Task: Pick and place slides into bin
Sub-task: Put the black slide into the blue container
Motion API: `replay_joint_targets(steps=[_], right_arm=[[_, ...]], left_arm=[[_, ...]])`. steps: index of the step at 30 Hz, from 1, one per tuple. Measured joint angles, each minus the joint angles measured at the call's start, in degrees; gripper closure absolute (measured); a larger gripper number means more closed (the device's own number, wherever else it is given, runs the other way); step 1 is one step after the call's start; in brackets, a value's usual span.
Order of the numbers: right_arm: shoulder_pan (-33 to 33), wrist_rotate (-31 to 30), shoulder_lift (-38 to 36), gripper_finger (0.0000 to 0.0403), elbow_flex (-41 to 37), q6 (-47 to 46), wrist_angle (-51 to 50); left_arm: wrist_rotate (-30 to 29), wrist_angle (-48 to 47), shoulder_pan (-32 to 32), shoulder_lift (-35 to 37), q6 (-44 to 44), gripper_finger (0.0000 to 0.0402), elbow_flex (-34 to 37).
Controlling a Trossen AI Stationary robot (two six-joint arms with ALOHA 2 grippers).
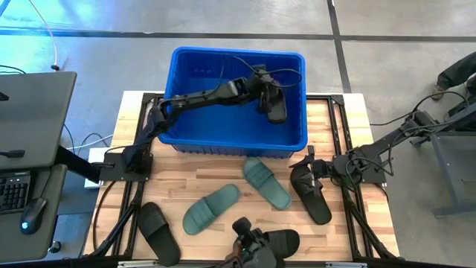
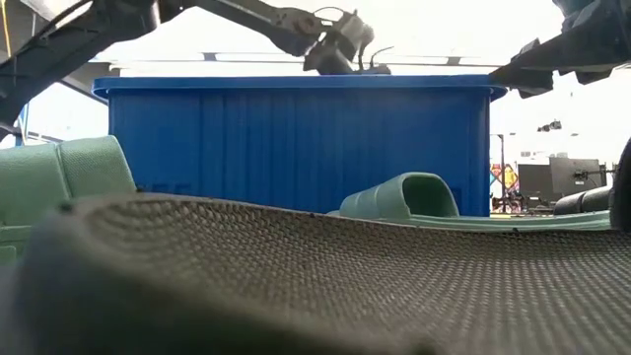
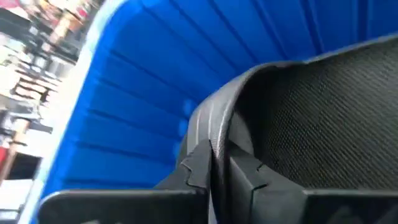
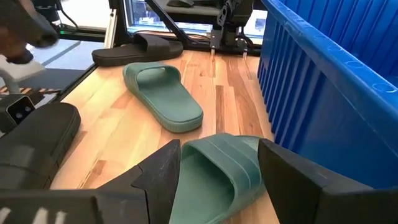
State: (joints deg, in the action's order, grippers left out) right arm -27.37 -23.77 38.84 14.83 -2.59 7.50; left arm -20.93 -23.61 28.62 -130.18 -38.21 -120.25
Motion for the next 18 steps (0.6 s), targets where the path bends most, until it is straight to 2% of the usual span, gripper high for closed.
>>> replay_joint_targets(steps=[11,14,18], right_arm=[[0.0,0.2,1.0,0.0196,0.0,-3.2,0.1],[0.0,0.2,1.4,0.0197,0.0,-3.6,0.0],[0.0,0.2,1.7,0.0196,0.0,-4.3,0.0]], left_arm=[[4.2,-5.7,1.4,-2.7,-1.0,0.0294,-0.1],[8.0,-8.7,1.8,-3.2,-1.0,0.0273,-0.1],[16.3,-10.7,1.8,-3.8,-2.1,0.0244,-0.1]])
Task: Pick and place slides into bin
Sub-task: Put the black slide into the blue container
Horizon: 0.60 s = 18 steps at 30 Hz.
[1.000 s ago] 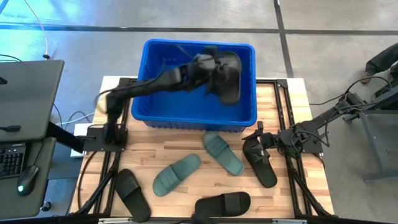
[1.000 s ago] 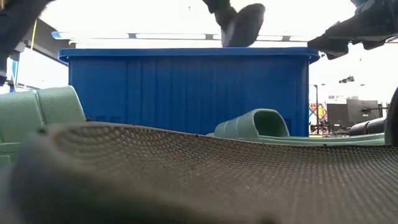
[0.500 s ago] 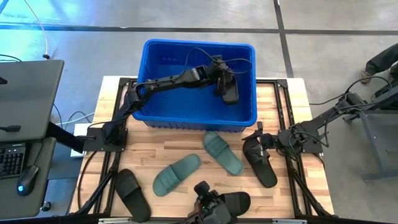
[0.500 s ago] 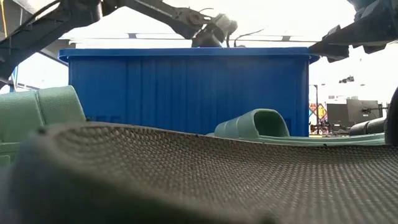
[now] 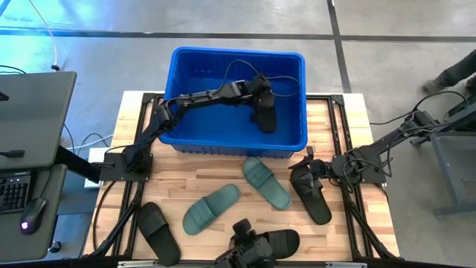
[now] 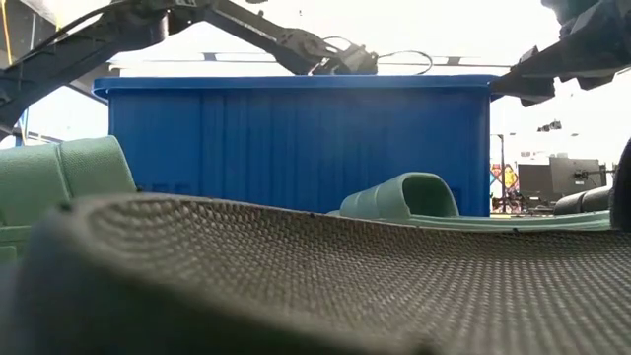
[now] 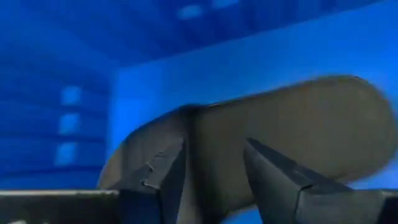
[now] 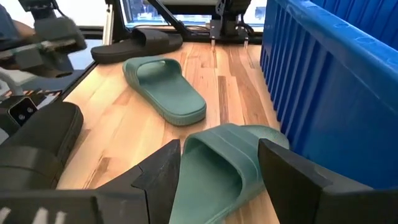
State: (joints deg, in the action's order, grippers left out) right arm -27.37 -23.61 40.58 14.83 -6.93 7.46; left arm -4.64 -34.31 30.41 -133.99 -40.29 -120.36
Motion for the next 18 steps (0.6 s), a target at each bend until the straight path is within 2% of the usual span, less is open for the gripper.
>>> replay_joint_targets(steps=[2,5,10,12,15,18], right_arm=[[0.0,0.0,0.0,0.0197,0.0,-0.7,0.1],[0.0,0.0,0.0,0.0196,0.0,-0.7,0.1],[0.0,0.0,0.0,0.0196,0.0,-0.6,0.1],[0.0,0.0,0.0,0.0196,0.0,-0.8,0.4],[0.0,1.4,0.0,0.0198,0.0,-2.5,3.4],[0.0,4.0,0.0,0.0198,0.0,-7.4,8.9]], left_arm=[[2.7,-0.1,-0.1,-0.2,-0.2,0.0230,0.0],[3.2,-2.3,-0.3,0.0,-0.4,0.0214,-2.1],[1.3,-11.9,-1.5,0.9,-2.6,0.0208,-14.8],[0.7,-7.1,-2.4,5.6,-3.9,0.0212,-11.2],[3.0,-7.8,-3.9,11.1,-5.4,0.0220,-9.8],[4.5,-12.5,-5.3,16.4,-6.0,0.0226,-10.9]])
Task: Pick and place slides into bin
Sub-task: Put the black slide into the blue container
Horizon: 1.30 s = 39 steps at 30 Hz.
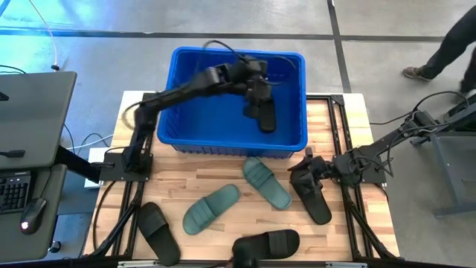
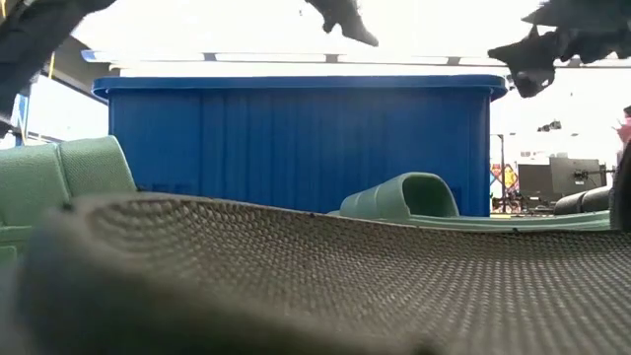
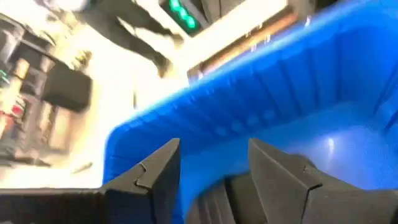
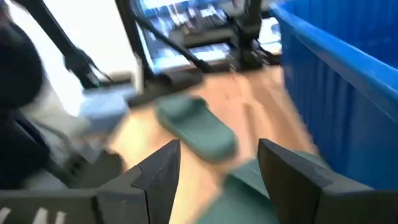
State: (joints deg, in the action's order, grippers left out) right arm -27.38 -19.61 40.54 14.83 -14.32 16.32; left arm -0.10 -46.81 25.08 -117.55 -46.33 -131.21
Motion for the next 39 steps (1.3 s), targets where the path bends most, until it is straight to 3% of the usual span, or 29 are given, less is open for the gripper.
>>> replay_joint_targets(steps=[9,20,24,29,33,39], right_arm=[[0.1,0.1,-0.1,0.0199,0.0,3.4,7.0],[0.0,-0.7,1.0,0.0196,0.0,-11.6,4.1],[0.0,-4.4,4.2,0.0196,0.0,-12.5,1.6],[-0.6,-0.1,12.4,0.0197,0.0,-7.7,2.9],[-2.3,1.1,20.3,0.0197,0.8,-6.8,10.2],[-4.8,0.7,30.7,0.0197,12.7,12.3,8.8]], left_arm=[[-0.6,-19.1,-7.7,11.2,-3.8,0.0240,-0.6],[-1.2,-41.8,-17.4,15.4,2.7,0.0247,-0.5],[-4.6,-43.3,-21.6,15.6,6.9,0.0250,0.6],[-10.2,-43.2,-26.7,15.9,7.3,0.0257,0.7],[-13.9,-43.2,-29.2,16.0,7.2,0.0259,0.7],[-15.5,-43.2,-30.4,16.4,7.2,0.0259,0.7]])
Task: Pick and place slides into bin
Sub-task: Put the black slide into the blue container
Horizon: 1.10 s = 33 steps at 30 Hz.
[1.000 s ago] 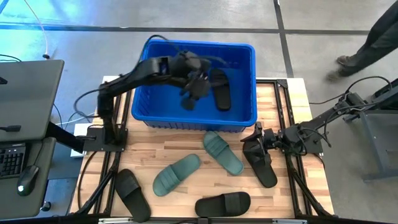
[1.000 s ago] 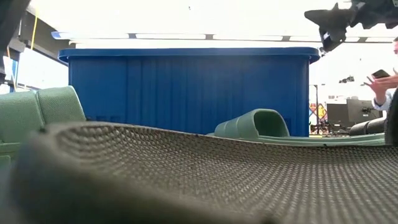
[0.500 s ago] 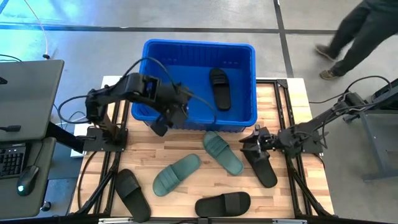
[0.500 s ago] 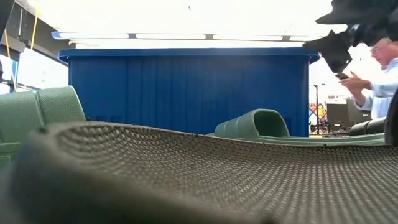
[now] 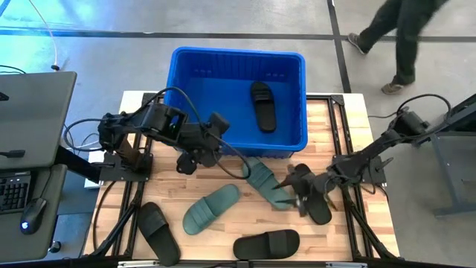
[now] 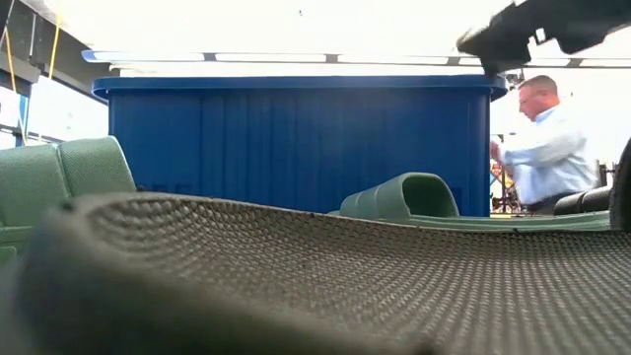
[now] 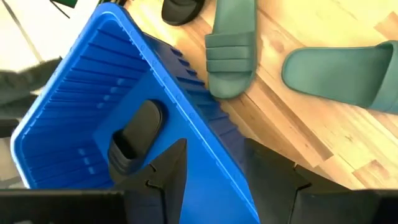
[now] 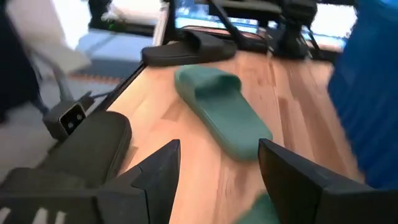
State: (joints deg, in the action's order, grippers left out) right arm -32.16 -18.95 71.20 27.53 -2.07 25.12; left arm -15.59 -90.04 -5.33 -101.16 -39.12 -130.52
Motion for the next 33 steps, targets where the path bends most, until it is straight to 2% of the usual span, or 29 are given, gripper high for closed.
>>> replay_joint_targets(steps=[3,7,9,11,15,18,25,27,30,33], right_arm=[[-0.9,-1.8,5.0,0.0197,10.0,4.9,-10.9],[-1.6,-10.0,13.5,0.0197,23.9,6.2,-37.1],[-1.6,-12.7,18.2,0.0197,30.1,2.3,-47.8],[-1.6,-12.9,22.7,0.0197,35.3,-3.6,-55.6],[-1.6,-11.1,31.0,0.0197,44.3,-12.7,-67.6],[-1.6,-7.0,36.3,0.0197,50.1,-19.3,-78.5],[-1.6,2.6,46.0,0.0197,63.3,-38.0,-113.9],[-1.8,4.9,46.9,0.0197,65.0,-38.9,-115.4],[-2.9,5.5,46.0,0.0197,63.5,-33.9,-110.0],[-4.3,6.1,45.9,0.0197,61.3,-35.7,-113.3]], left_arm=[[-0.6,0.0,0.1,0.3,0.0,0.0259,0.0],[-2.1,0.0,0.1,0.4,0.0,0.0259,0.0],[-3.2,0.0,0.1,0.6,0.0,0.0259,0.0],[-3.5,0.0,0.1,0.6,0.0,0.0259,0.0],[-3.5,0.0,0.1,0.6,0.0,0.0261,0.0],[-3.5,0.0,0.1,0.6,0.0,0.0263,0.0],[-3.6,0.0,0.1,0.6,0.0,0.0263,0.0],[-3.6,0.0,0.1,0.6,0.0,0.0263,0.0],[-3.6,0.0,0.1,0.6,0.0,0.0263,0.0],[-3.6,0.0,0.1,0.6,0.0,0.0263,0.0]])
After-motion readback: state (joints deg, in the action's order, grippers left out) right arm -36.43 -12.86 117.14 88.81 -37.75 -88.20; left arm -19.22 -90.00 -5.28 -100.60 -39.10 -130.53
